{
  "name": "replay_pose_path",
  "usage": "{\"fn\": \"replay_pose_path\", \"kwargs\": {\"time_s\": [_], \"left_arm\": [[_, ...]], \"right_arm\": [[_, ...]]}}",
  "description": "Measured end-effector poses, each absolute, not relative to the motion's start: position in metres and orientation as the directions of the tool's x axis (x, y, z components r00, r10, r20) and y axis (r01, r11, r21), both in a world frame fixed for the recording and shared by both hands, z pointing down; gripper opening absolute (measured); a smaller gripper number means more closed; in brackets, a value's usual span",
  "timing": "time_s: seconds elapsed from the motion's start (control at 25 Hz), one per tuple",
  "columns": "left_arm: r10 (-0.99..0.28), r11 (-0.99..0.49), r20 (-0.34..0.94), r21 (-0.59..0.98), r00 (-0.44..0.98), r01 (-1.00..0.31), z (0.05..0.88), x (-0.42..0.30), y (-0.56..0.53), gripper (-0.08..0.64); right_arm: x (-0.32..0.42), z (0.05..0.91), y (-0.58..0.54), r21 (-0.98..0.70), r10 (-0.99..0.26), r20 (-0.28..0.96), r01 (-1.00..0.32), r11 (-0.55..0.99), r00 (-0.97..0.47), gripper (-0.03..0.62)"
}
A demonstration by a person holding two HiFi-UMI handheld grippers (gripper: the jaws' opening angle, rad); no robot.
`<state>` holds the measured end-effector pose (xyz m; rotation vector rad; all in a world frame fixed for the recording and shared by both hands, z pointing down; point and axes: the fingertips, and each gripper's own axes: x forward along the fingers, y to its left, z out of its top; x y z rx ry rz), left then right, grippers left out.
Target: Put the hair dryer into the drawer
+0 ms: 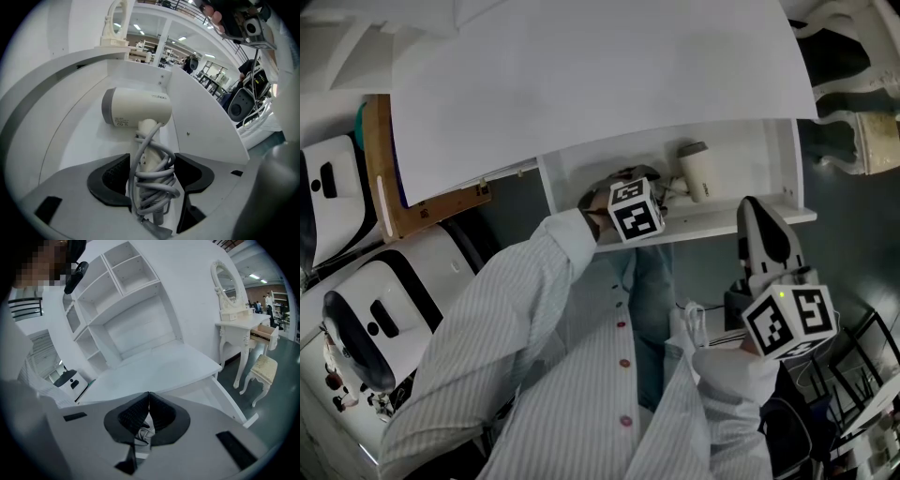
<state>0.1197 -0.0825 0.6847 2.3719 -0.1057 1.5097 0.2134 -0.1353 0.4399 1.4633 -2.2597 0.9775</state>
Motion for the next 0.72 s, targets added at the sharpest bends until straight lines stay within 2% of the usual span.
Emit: {"fn": "replay_pose_path", "kwargs": {"time_s": [0.52,0.72], "left_arm": [[0.068,-0.940,0.878,0.216,0.474,-0.266,0.642,0.116,-0.081,0.288],[-0.024,-0.920,0.828,0.201,0.560,-0.337,0.593,0.119,-0.095,0.288]], "right_arm": [[0.207,0.405,-0.127,-0.373,-0.710,0.532,-0.880,0.293,-0.462,0.011],[0.200,0.377,-0.126,-0.360,-0.721,0.486,-0.865,0.350,-0.494,0.011]]}}
